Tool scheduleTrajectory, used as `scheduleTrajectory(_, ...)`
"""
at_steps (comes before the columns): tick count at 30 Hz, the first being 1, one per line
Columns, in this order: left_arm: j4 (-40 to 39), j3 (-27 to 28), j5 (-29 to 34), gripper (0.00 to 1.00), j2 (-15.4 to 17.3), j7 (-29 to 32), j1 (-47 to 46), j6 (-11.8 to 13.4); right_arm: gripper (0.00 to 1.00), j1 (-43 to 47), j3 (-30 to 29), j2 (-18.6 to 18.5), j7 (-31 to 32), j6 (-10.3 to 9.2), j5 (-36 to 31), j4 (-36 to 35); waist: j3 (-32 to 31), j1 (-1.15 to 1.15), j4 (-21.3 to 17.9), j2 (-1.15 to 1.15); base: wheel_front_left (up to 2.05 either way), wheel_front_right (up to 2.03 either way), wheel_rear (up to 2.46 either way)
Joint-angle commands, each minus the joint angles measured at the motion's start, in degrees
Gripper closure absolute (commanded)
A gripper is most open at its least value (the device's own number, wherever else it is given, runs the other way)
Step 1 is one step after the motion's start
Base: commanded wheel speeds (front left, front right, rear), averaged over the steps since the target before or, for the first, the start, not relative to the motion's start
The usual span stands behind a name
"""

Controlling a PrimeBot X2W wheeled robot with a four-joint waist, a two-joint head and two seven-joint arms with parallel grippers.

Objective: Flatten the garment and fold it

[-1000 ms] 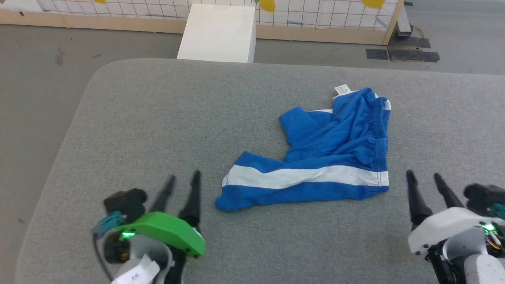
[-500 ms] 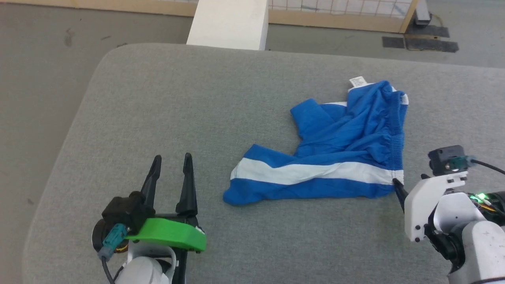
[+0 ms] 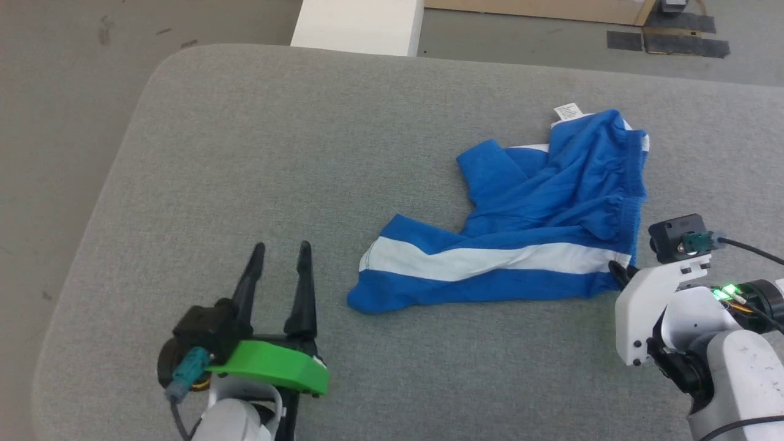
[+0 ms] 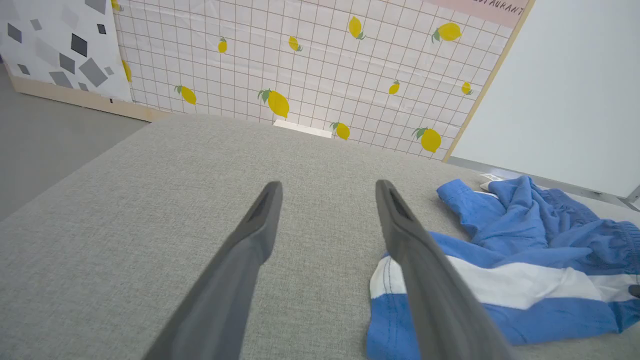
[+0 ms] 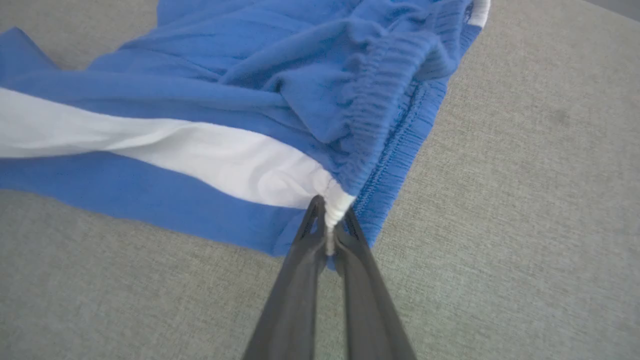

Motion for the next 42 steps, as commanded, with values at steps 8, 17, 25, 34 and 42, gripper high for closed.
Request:
scheduleTrajectory(8,7.0,-4.3,-3.2,0.00,-0.8,12.7,-7.2,-2.8,1.00,1.3,-2.9,0.2,-1.1,-0.09,1.9,-3.8,-0.6,0.00,-1.5,0.00,0.00,0.00,0.00)
scheduleTrajectory(17,14.9,-8.3,-3.6,0.00,-1.0,32.5,-14.3,0.2,1.00,2.4,-1.9,0.8,-0.9,-0.09,2.6,-5.6,-0.1,0.00,-3.6,0.00,0.00,0.00,0.00)
scheduleTrajectory(25,18.9,-8.8,-3.8,1.00,-1.2,33.4,-17.0,1.8,1.00,2.0,-1.0,0.8,-1.5,-0.09,3.1,-6.1,1.1,0.00,-4.9,0.00,0.00,0.00,0.00)
scheduleTrajectory(34,19.3,-9.0,-6.3,1.00,-1.6,30.8,-16.8,0.4,1.00,2.4,-1.3,0.9,-2.4,-0.09,3.0,-5.5,0.7,0.00,-4.5,0.00,0.00,0.00,0.00)
scheduleTrajectory(42,12.6,-5.4,-9.8,1.00,-1.4,26.6,-14.7,1.1,1.00,2.5,-2.2,1.0,-3.0,-0.09,3.1,-5.6,-0.3,0.00,-4.3,0.00,0.00,0.00,0.00)
